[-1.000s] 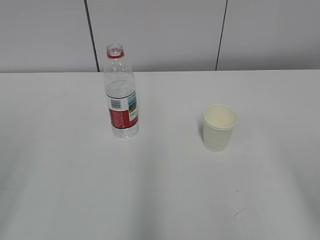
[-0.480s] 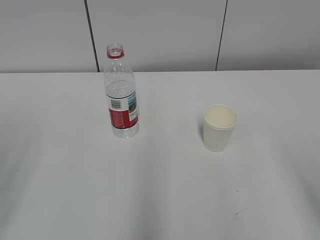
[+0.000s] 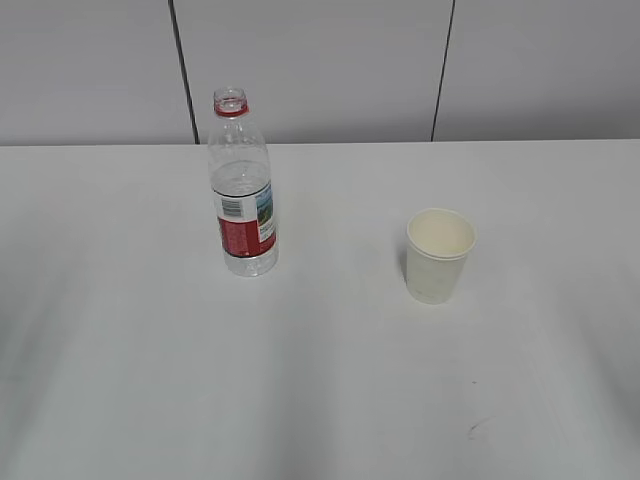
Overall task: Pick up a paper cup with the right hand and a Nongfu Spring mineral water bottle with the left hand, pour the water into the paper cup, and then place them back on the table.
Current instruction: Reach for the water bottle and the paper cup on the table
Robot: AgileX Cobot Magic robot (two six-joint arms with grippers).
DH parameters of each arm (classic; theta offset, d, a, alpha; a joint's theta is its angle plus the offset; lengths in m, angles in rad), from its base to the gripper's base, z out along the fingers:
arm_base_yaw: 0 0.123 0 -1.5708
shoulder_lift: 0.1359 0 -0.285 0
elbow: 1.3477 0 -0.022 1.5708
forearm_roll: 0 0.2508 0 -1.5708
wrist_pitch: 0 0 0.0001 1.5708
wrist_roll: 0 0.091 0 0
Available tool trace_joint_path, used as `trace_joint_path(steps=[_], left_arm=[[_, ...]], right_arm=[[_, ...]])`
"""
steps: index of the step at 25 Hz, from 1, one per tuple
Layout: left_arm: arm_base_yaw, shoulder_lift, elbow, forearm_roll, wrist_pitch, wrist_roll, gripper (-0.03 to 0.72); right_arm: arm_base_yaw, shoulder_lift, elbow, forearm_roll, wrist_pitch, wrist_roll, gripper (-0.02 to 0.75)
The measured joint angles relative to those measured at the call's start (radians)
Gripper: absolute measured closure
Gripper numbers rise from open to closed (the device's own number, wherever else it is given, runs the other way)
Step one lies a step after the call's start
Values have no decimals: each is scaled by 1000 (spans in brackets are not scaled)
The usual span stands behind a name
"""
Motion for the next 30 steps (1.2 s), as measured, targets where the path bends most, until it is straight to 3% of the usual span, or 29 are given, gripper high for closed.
trace_joint_path(steps=[17,24,27,30], left_arm=[[-2,93,50,0,-181,1,225],[-46,162,50,0,-210,1,225],[-57,193,50,0,-233,1,225],[-58,215,50,0,-248,1,225]], right_arm=[[2,174,0,-2,-144,36,156],[2,289,0,-8,-249,50,156],[2,358,0,-56,-305,86,156],[2,425,0,-195,-386,162,156]])
